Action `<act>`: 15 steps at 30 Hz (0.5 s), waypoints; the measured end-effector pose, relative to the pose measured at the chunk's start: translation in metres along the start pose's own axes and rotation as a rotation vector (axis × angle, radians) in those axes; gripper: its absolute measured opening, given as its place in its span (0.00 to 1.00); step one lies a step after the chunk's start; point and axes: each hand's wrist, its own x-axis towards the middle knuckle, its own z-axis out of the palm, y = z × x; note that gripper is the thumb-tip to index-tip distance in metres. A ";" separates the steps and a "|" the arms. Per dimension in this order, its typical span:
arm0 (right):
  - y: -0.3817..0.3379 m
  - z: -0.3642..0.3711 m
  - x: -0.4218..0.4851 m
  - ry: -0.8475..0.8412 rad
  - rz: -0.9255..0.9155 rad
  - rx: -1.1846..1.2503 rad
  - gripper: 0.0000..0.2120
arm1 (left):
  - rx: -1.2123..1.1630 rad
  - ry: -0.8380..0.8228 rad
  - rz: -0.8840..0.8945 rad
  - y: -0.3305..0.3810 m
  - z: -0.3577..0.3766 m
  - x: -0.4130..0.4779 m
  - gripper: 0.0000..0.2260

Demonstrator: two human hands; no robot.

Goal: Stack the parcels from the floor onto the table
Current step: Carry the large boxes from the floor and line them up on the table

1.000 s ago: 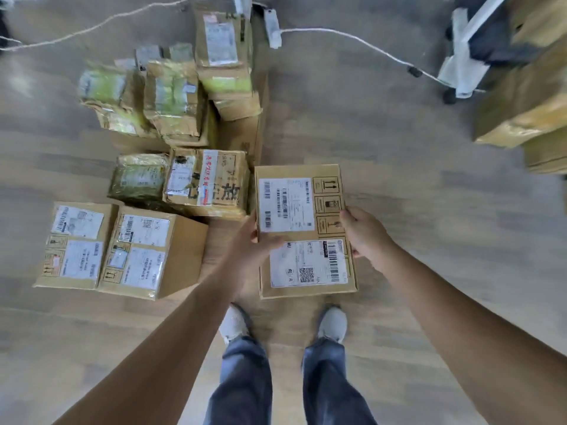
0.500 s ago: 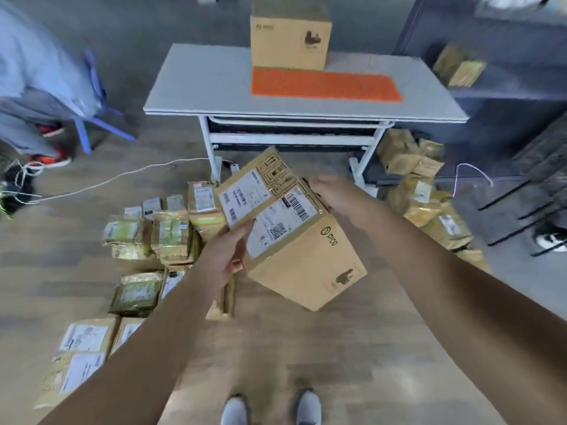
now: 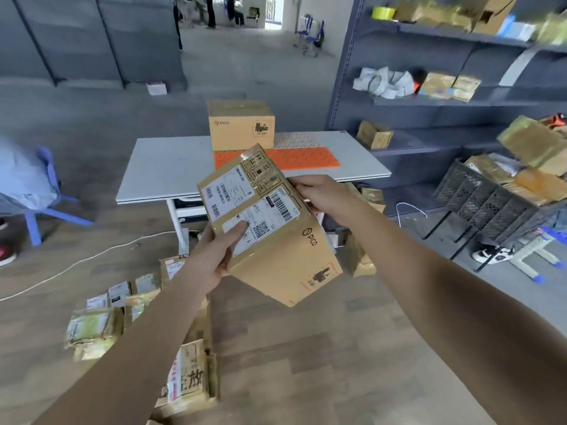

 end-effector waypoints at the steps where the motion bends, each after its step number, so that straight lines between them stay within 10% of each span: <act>1: 0.000 -0.004 0.003 0.018 -0.020 0.000 0.16 | 0.004 -0.032 0.007 0.003 0.006 0.003 0.34; 15: 0.036 -0.139 0.139 0.105 -0.070 0.080 0.14 | -0.142 -0.025 0.059 0.026 0.140 0.156 0.29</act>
